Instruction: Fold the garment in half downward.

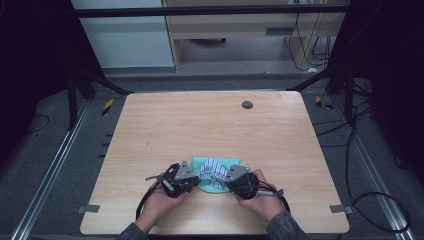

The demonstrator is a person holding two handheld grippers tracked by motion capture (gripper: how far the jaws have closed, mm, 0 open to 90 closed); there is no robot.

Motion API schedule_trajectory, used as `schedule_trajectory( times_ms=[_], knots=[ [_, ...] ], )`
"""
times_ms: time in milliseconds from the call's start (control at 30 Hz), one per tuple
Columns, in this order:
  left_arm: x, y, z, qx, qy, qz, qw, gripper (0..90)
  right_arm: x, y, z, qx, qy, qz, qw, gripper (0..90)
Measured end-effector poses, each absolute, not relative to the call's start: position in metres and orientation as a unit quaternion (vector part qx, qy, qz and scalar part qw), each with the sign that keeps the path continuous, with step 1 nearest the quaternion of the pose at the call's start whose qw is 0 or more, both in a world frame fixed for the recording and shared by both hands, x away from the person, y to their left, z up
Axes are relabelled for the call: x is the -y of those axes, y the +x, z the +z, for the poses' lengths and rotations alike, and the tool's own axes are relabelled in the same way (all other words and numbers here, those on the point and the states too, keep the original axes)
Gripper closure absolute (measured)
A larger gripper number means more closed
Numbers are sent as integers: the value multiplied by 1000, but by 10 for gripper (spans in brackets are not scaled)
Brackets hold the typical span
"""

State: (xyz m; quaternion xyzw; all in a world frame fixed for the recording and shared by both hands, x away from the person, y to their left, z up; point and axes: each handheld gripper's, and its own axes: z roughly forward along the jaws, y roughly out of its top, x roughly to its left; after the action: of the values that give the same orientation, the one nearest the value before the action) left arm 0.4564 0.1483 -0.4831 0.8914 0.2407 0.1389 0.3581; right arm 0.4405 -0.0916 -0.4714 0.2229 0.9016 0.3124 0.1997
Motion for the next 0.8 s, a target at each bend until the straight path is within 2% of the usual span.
schedule_trajectory(
  times_ms=[233, 333, 467, 533, 567, 633, 700, 767, 800],
  knots=[
    [-151, 454, -483, -240, 892, 139, 358, 816, 92, 438, -474, -903, 221, 312, 198, 849],
    [-154, 453, -480, -245, 886, 147, 364, 767, 92, 438, -474, -903, 221, 312, 198, 849],
    [-157, 452, -475, -252, 877, 160, 375, 644, 92, 438, -474, -903, 220, 312, 196, 847],
    [-158, 452, -474, -252, 877, 161, 377, 627, 92, 438, -474, -903, 220, 313, 196, 846],
    [-157, 452, -474, -251, 878, 158, 376, 554, 91, 438, -474, -903, 220, 314, 194, 842],
    [-157, 452, -475, -249, 879, 156, 377, 538, 91, 437, -474, -904, 218, 313, 195, 836],
    [-155, 453, -476, -247, 880, 151, 377, 517, 91, 437, -474, -904, 219, 312, 192, 805],
    [-153, 454, -478, -244, 882, 146, 375, 525, 91, 436, -473, -902, 222, 317, 194, 716],
    [-152, 454, -478, -244, 881, 147, 377, 524, 91, 435, -472, -900, 223, 320, 194, 700]
  ],
)
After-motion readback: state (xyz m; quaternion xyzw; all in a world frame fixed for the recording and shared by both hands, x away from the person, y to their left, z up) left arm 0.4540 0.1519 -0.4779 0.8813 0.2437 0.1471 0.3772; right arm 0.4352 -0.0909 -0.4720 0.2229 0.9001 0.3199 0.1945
